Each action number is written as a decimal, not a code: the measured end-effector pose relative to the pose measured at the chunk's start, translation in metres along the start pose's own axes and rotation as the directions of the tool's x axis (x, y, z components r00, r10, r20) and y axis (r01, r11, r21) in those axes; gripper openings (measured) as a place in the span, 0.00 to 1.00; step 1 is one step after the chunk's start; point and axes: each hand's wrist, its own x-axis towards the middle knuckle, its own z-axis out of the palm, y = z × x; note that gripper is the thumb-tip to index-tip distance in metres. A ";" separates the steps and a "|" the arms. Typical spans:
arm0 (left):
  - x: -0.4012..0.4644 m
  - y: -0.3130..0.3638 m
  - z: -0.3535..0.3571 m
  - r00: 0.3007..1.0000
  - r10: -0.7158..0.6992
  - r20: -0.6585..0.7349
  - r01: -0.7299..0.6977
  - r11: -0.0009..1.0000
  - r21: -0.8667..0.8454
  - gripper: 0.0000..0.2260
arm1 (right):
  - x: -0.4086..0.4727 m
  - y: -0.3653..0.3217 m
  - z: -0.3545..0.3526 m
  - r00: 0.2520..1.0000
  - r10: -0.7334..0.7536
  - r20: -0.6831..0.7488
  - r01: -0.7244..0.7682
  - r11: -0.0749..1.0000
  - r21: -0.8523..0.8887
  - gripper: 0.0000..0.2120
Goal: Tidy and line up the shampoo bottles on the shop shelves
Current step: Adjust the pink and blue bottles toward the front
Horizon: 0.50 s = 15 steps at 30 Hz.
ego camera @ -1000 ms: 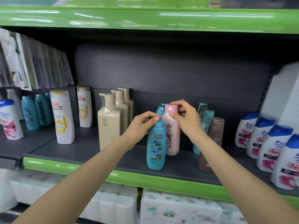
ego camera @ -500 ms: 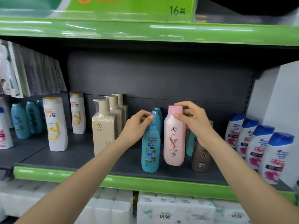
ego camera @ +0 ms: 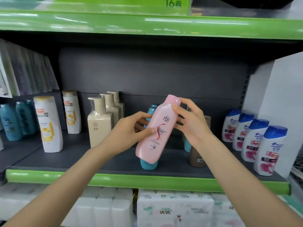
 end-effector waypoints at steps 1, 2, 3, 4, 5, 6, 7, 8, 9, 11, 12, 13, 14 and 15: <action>-0.003 -0.002 -0.005 1.000 -0.016 0.027 0.016 1.000 -0.012 0.19 | -0.001 0.001 0.004 1.000 0.006 0.008 -0.006 1.000 0.019 0.09; -0.007 -0.003 -0.009 0.998 -0.028 0.048 0.029 0.999 -0.022 0.18 | -0.002 0.002 0.007 1.000 0.009 0.026 -0.009 1.000 0.025 0.09; -0.011 -0.005 -0.012 0.998 -0.035 0.057 0.037 0.999 -0.023 0.16 | -0.004 0.003 0.010 0.999 0.006 0.050 -0.006 1.000 0.012 0.09; -0.015 -0.006 -0.014 0.998 -0.039 0.053 0.040 0.999 -0.016 0.15 | -0.005 0.004 0.014 0.997 0.000 0.077 0.001 1.000 -0.013 0.09; -0.018 -0.008 -0.016 0.999 -0.040 0.038 0.040 0.999 -0.002 0.15 | -0.007 0.004 0.016 0.995 -0.008 0.102 0.012 0.999 -0.044 0.09; -0.022 -0.009 -0.018 0.999 -0.040 0.015 0.039 0.999 0.023 0.15 | -0.009 0.004 0.018 0.992 -0.013 0.123 0.022 0.997 -0.074 0.09; -0.026 -0.011 -0.020 0.999 -0.037 -0.013 0.038 0.998 0.059 0.15 | -0.010 0.004 0.021 0.990 -0.013 0.138 0.028 0.994 -0.103 0.08; -0.030 -0.013 -0.023 0.999 -0.032 -0.043 0.036 0.995 0.098 0.15 | -0.010 0.003 0.024 0.989 -0.009 0.148 0.029 0.991 -0.133 0.07; -0.034 -0.016 -0.027 0.997 -0.027 -0.074 0.037 0.990 0.134 0.15 | -0.010 0.003 0.029 0.988 -0.005 0.152 0.030 0.986 -0.163 0.06; -0.042 -0.024 -0.037 0.993 -0.009 -0.121 0.033 0.979 0.199 0.17 | -0.010 0.002 0.042 0.989 -0.009 0.145 0.040 0.976 -0.213 0.06; -0.045 -0.029 -0.042 0.991 0.006 -0.134 0.025 0.973 0.228 0.17 | -0.010 0.002 0.050 0.991 -0.011 0.135 0.043 0.972 -0.232 0.06; -0.049 -0.035 -0.048 0.990 0.022 -0.141 0.014 0.967 0.254 0.18 | -0.010 0.003 0.059 0.993 -0.011 0.121 0.042 0.967 -0.251 0.07; -0.052 -0.042 -0.055 0.989 0.039 -0.142 0.002 0.960 0.281 0.18 | -0.011 0.004 0.070 0.995 -0.011 0.101 0.038 0.963 -0.266 0.09; -0.056 -0.048 -0.063 0.988 0.056 -0.141 -0.009 0.951 0.310 0.19 | -0.012 0.008 0.080 0.997 -0.012 0.073 0.032 0.960 -0.277 0.10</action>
